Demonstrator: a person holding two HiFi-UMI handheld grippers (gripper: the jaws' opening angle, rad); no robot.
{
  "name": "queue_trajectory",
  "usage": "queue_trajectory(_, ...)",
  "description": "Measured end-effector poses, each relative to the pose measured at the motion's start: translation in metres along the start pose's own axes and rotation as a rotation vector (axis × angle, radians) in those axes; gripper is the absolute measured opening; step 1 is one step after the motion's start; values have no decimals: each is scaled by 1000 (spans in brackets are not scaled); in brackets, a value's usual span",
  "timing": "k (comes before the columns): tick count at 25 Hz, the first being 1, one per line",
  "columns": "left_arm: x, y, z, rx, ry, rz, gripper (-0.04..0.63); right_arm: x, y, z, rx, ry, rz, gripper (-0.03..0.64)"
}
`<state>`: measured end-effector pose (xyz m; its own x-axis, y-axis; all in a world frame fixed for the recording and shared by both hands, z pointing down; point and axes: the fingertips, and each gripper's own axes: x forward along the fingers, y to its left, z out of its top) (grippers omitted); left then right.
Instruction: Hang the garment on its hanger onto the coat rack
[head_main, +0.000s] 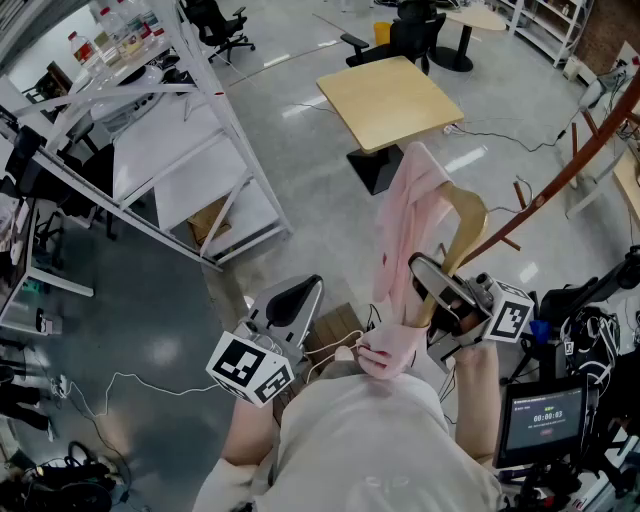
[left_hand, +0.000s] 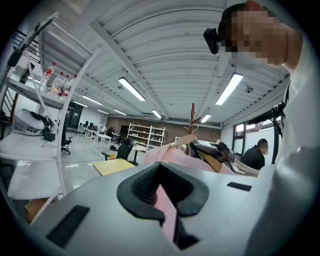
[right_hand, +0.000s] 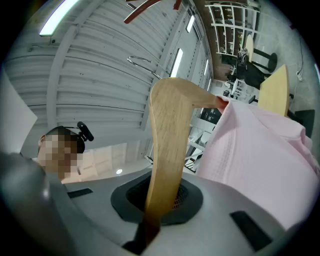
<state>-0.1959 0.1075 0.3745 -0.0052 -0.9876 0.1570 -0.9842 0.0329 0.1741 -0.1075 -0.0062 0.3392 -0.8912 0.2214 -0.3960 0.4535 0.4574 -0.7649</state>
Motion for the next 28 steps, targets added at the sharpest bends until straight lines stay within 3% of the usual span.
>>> queue_trajectory(14, 56, -30, 16, 38, 15, -48, 5, 16, -26, 54, -12, 31, 24, 8)
queue_trajectory(21, 95, -37, 59, 101, -21, -49, 5, 23, -17, 95, -20, 40, 74, 8)
queue_trajectory(28, 150, -63, 116, 182, -56, -116, 5, 28, -3, 154, -40, 38, 103, 8)
